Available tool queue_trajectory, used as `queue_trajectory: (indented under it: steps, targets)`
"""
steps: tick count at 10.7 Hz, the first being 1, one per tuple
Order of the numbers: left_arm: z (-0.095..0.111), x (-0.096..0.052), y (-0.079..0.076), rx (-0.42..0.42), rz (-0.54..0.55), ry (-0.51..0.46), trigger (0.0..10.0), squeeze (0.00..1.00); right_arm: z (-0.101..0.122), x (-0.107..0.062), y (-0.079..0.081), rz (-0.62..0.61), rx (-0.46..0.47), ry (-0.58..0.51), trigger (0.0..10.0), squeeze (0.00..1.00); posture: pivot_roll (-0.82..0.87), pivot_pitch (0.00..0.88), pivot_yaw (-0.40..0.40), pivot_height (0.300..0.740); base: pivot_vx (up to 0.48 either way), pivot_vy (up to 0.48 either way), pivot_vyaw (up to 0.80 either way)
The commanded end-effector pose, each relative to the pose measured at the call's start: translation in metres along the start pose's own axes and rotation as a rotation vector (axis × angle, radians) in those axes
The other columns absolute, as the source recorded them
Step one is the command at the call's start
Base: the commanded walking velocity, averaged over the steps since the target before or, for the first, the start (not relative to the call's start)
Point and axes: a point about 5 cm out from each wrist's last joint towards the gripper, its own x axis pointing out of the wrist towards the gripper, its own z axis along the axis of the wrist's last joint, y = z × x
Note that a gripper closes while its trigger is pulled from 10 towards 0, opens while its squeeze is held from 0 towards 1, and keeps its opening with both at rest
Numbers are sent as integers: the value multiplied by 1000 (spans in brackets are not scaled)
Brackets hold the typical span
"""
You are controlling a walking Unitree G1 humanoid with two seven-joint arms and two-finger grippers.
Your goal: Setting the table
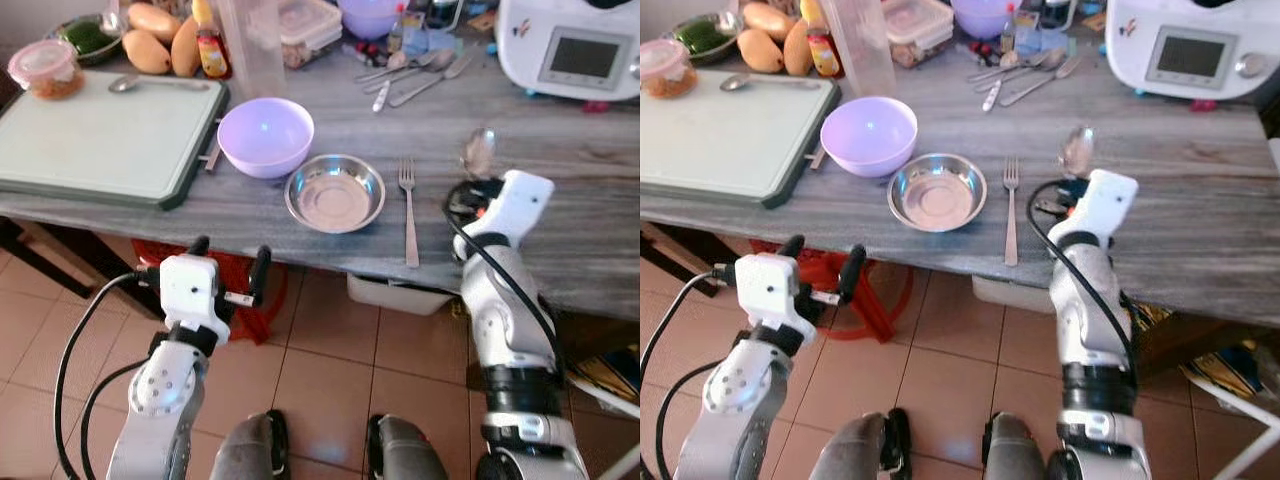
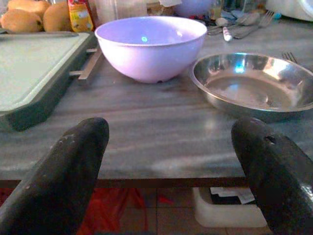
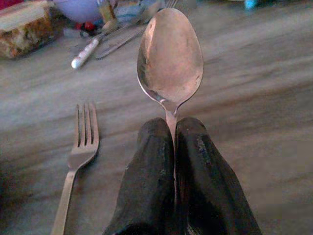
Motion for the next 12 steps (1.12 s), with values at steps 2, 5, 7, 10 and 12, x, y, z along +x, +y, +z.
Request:
queue_trajectory:
  steps: [2,5,7,10,12]
  targets:
    - [2,-2,-2,-8,-15,4,10000,0,-11,-2,3,-3,3,65,10000,0,12,265,42,740,0,0,0]
    - [2,1,-6,-22,-38,5,10000,0,-20,-9,6,-10,26,129,10000,0,2,261,41,740,0,0,0]
    - [3,3,-6,-25,-38,5,10000,0,-25,-17,9,-18,24,169,10000,0,-2,258,38,740,0,0,0]
    - [2,3,-8,-31,-45,6,10000,0,-32,-24,10,-21,9,222,10000,0,-6,256,36,740,0,0,0]
    - [2,4,-9,-32,-49,8,10000,0,-32,-23,2,-41,-15,234,10000,0,-9,260,36,740,0,0,0]
